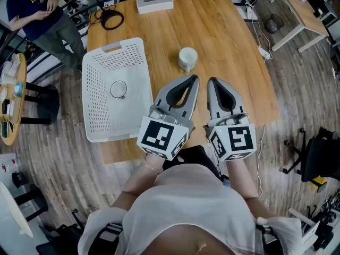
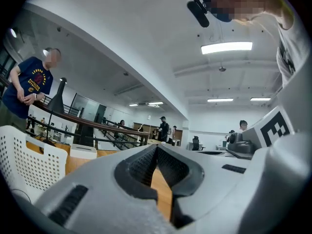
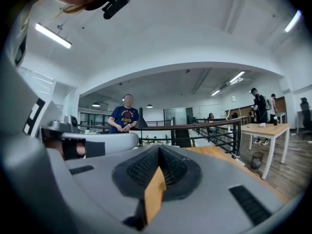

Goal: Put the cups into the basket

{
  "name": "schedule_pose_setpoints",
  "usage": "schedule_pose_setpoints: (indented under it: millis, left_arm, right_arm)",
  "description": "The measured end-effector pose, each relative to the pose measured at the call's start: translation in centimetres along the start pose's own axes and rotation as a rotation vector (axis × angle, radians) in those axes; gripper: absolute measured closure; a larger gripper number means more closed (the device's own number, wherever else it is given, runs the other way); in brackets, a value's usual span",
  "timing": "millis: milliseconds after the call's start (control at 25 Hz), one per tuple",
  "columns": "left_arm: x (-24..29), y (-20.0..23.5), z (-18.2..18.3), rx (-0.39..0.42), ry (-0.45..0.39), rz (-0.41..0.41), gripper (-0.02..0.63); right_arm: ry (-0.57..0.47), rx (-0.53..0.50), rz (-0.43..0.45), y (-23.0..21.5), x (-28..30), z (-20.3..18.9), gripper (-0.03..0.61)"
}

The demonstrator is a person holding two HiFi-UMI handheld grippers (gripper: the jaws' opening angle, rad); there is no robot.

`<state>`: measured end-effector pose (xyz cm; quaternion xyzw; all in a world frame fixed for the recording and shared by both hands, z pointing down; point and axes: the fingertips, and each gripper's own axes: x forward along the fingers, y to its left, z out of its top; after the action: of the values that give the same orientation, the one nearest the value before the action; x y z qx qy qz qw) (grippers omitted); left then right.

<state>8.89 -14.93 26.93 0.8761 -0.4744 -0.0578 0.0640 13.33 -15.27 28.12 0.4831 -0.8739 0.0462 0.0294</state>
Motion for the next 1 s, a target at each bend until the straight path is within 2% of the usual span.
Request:
schedule_pose_setpoints:
  millis: [240, 440, 720, 1000]
  left_arm:
    - [0.2, -1.9, -3.6, -0.027, 0.057, -0.01, 0.606]
    - [0.2, -2.3, -4.4, -0.026, 0.07, -0.008, 0.606]
    - [0.0, -2.1, -4.5, -0.038, 0.077, 0.005, 0.606]
    - [-0.3, -1.2, -4.5, -0.024, 0.087, 0.039, 0.606]
  right_arm:
    - [0.044, 0.008, -0.071, -2.8, -2.8, -2.2, 0.569]
    - [0.072, 0.021, -0.078, -3.6, -3.5, -3.6, 0.569]
    - [0.072, -0.008, -0.044, -2.8, -2.5, -3.3, 0.568]
    - [0.06, -0.031, 0.043, -1.5, -1.6, -3.1, 0.568]
